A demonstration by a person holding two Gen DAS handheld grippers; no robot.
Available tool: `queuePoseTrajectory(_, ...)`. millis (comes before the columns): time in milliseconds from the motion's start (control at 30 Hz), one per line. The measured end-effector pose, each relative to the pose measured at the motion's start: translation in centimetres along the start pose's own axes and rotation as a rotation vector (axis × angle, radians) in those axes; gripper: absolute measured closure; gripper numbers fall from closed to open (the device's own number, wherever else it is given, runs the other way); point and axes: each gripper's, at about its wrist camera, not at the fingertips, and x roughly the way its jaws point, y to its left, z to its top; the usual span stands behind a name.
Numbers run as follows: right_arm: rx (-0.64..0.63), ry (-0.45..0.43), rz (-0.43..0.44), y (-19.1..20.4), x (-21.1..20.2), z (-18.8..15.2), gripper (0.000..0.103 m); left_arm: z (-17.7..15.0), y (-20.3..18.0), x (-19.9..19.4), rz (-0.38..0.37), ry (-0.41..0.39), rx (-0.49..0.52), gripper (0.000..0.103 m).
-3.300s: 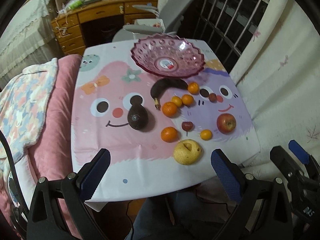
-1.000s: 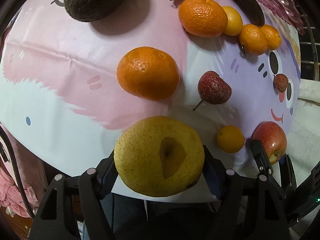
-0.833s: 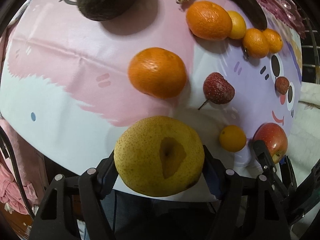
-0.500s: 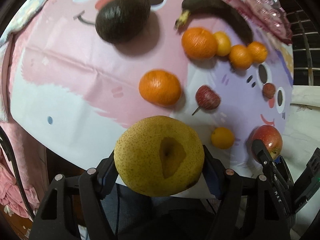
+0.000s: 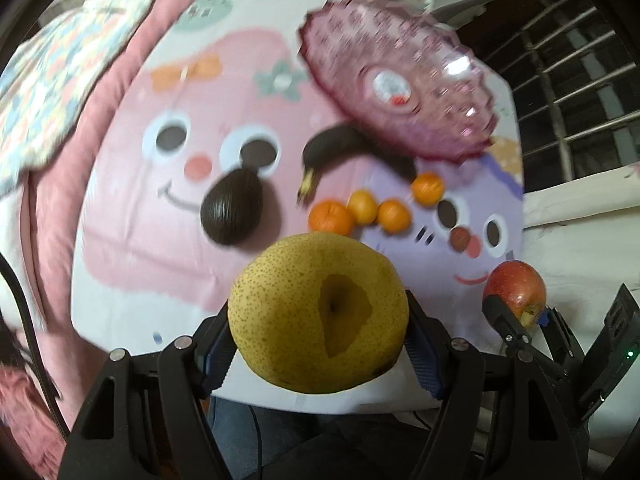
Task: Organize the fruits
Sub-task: 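Lift the pear with the left gripper while the right gripper carries the apple to the pink bowl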
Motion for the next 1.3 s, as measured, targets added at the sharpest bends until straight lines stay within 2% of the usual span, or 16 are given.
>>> queuePoseTrajectory(300,0.019,-0.107,-0.029,2.1,-2.3,4.4,0.031,5.8,-0.6,-4.6,-0.017,-0.101,0.138,0.031)
queuePoseTrajectory(633,0.07,-0.189,-0.065,3.7,-2.0,9.7,0.031,12.1,-1.1,-6.0,-0.029,-0.177,0.228,0.03)
queuePoseTrajectory(833,0.074,-0.202,-0.073,3.7,-0.3,12.3,0.031,15.6,-2.0,-4.3,-0.063,-0.207,0.288,0.03)
queuePoseTrajectory(933,0.07,-0.187,-0.07,3.5,1.1,13.3,0.031,17.3,-2.2,-2.5,-0.105,-0.212,0.305,0.03)
queuePoseTrajectory(1133,0.091,-0.117,-0.073,2.5,5.2,14.5,0.031,19.4,-2.6,1.5,-0.154,-0.219,0.318,0.03)
queuePoseTrajectory(1300,0.085,-0.048,-0.086,1.9,8.9,15.2,0.031,21.1,-3.1,5.3,-0.133,-0.185,0.315,0.03)
